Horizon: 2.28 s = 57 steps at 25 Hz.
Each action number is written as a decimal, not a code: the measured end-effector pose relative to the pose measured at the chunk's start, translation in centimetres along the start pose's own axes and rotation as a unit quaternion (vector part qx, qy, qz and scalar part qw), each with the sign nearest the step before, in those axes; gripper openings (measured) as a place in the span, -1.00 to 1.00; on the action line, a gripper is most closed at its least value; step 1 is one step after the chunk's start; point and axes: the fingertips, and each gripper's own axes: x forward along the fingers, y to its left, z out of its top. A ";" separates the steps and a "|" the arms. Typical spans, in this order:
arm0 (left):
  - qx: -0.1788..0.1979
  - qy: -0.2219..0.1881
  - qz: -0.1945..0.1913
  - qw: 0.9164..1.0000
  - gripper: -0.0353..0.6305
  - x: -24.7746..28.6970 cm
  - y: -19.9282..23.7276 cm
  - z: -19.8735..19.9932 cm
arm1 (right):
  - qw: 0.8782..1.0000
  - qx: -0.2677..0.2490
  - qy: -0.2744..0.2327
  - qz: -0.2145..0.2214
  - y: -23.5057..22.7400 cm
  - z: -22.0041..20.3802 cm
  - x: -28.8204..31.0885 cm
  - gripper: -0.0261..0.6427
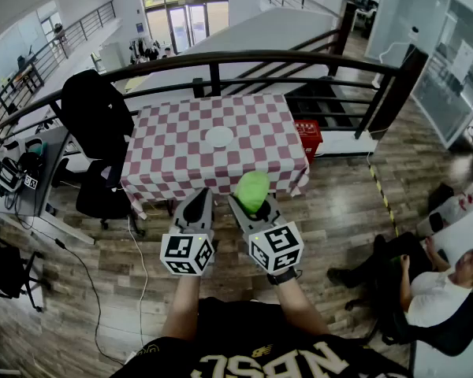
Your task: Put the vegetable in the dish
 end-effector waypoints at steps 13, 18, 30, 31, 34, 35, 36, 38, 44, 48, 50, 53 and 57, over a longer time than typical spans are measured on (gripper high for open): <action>0.001 0.033 0.007 0.999 -0.84 3.2 -0.5 -4.7 | 0.999 0.037 0.016 0.001 -4.3 -3.0 1.7 -0.50; -0.022 0.030 -0.008 0.999 -0.84 8.2 4.3 -5.7 | 0.999 0.035 0.038 -0.010 -6.2 -5.0 7.4 -0.50; -0.031 -0.035 -0.010 0.999 -0.84 20.3 22.9 1.7 | 0.995 0.076 0.060 -0.007 -9.2 -3.5 29.1 -0.50; -0.035 -0.035 -0.009 0.999 -0.84 20.9 24.5 1.9 | 0.995 0.077 0.063 -0.006 -9.2 -3.7 30.6 -0.50; -0.063 -0.034 0.002 0.997 -0.84 22.1 29.3 1.6 | 0.994 0.079 0.073 0.008 -8.0 -4.3 34.3 -0.50; -0.073 -0.031 0.005 0.997 -0.84 22.4 30.5 1.2 | 0.994 0.079 0.078 0.011 -7.7 -4.6 35.1 -0.50; -0.081 -0.026 0.007 0.996 -0.84 22.6 31.5 0.7 | 0.993 0.080 0.083 0.011 -7.6 -4.9 35.7 -0.49; -0.091 -0.018 0.005 0.996 -0.84 23.1 32.7 -0.2 | 0.992 0.084 0.094 0.006 -8.0 -5.8 36.7 -0.49; -0.103 -0.008 -0.002 0.995 -0.84 24.3 34.8 -0.9 | 0.989 0.106 0.102 0.011 -10.0 -6.2 39.5 -0.49; -0.117 0.012 0.005 0.993 -0.84 25.6 36.7 -2.8 | 0.987 0.119 0.104 0.026 -10.5 -6.8 41.3 -0.49; -0.127 0.031 0.005 0.991 -0.84 26.5 37.2 -4.2 | 0.984 0.132 0.111 0.037 -10.8 -7.7 42.0 -0.49; -0.138 0.047 0.003 0.989 -0.84 28.3 37.4 -5.5 | 0.980 0.152 0.124 0.036 -12.4 -9.2 43.1 -0.49; -0.139 0.063 0.007 0.988 -0.84 31.5 37.9 -6.6 | 0.975 0.180 0.127 0.031 -15.6 -9.9 44.9 -0.49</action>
